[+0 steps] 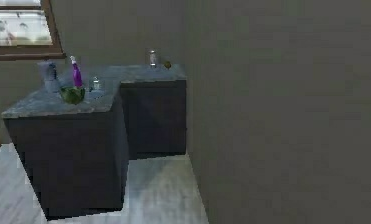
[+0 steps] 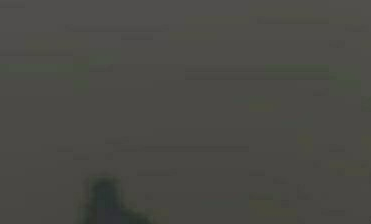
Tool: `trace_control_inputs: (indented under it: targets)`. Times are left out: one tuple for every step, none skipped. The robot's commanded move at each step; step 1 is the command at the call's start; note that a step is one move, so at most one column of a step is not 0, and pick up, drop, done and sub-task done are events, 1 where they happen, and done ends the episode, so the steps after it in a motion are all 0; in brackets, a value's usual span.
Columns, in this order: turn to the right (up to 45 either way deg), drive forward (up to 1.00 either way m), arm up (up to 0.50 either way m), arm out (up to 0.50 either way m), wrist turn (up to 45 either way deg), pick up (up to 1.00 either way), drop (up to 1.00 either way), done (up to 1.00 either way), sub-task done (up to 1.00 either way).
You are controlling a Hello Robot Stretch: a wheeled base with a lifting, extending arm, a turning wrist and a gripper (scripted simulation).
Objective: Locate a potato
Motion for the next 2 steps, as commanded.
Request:
trace_control_inputs:
  targets:
    - [-3.0, 0.0, 0.0, 0.0, 0.0, 0.0, 0.0, 0.0, 0.0]
    - [0.0, 1.0, 0.0, 0.0, 0.0, 0.0, 0.0, 0.0, 0.0]
